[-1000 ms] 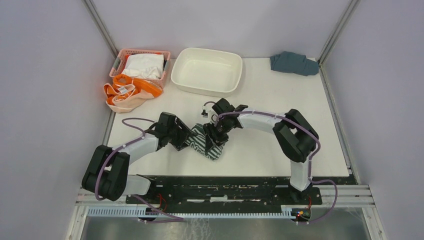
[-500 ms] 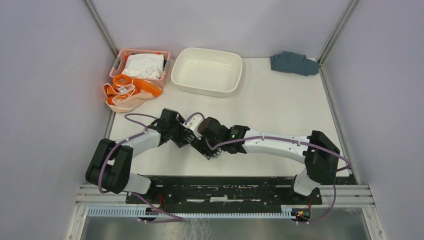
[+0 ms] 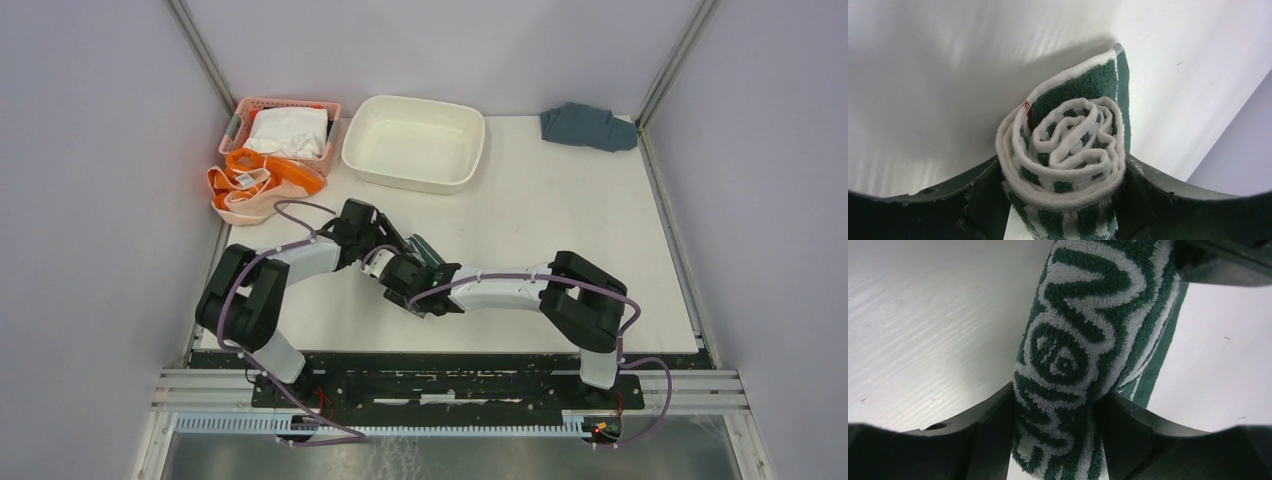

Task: Roll the towels
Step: Roll the towel at the center of the board, then pick up the towel at the center of the board.

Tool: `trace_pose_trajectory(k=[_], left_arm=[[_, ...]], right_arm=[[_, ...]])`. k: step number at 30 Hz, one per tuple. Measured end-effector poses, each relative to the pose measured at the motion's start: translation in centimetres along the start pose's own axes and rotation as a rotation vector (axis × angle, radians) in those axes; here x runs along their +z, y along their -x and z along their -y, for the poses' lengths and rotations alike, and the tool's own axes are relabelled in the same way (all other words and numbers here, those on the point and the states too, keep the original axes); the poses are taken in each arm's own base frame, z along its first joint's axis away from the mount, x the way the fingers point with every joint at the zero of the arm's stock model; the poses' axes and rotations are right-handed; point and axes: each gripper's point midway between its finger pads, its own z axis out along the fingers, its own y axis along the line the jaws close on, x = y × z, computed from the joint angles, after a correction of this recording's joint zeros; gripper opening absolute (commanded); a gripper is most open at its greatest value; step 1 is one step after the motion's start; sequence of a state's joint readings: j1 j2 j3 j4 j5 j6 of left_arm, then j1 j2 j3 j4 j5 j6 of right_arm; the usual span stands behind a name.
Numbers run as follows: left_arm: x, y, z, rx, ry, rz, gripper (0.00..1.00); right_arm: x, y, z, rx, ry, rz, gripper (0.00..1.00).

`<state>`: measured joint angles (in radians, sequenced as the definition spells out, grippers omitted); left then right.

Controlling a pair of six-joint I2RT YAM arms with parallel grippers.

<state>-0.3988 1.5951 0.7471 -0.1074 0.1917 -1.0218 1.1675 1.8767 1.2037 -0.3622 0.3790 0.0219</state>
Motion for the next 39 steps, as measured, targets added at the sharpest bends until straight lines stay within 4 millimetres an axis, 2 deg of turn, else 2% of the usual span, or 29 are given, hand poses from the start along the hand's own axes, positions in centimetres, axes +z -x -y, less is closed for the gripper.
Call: trace_pose_trajectory(k=[2,6,12,14,19,22,24,30,33,39], left_arm=[[0.7,0.2,1.0,0.035,-0.018,0.004,0.75],[0.8,0.6,1.7,0.074,-0.031,0.022,0.78],[0.0,1.4,1.3,0.079,-0.006,0.068,0.84],[-0.9,2.0,0.6,0.059,0.006,0.092,0.87],[-5.0,4.1,-0.5,-0.014,-0.034,0.203,0.88],[-6.7,4.6,-1.2,-0.072,-0.069,0.248,0.88],[-7.1,4.2,-2.0,-0.1,-0.08,0.25,0.88],[-6.7,0.8,-4.0,-0.149,-0.12,0.17,0.89],[-6.2,-0.2,-4.3,-0.179,-0.152,0.137,0.89],[-5.4,-1.0,-4.0,-0.207,-0.204,0.106,0.88]], right_arm=[[0.5,-0.2,0.6,0.01,-0.013,-0.007,0.49],[0.8,-0.1,1.2,0.056,0.029,-0.004,0.34],[0.8,0.3,1.1,0.17,0.192,0.009,0.29],[0.8,0.8,0.7,0.221,0.271,0.028,0.28],[0.7,1.9,-0.5,0.334,0.454,0.074,0.28],[0.6,2.3,-0.9,0.406,0.553,0.088,0.28],[0.6,2.5,-1.1,0.451,0.618,0.095,0.27],[0.1,3.2,-2.6,0.555,0.823,0.123,0.28],[-0.1,3.2,-3.4,0.597,0.907,0.115,0.27],[-0.2,3.2,-4.0,0.673,1.02,0.1,0.27]])
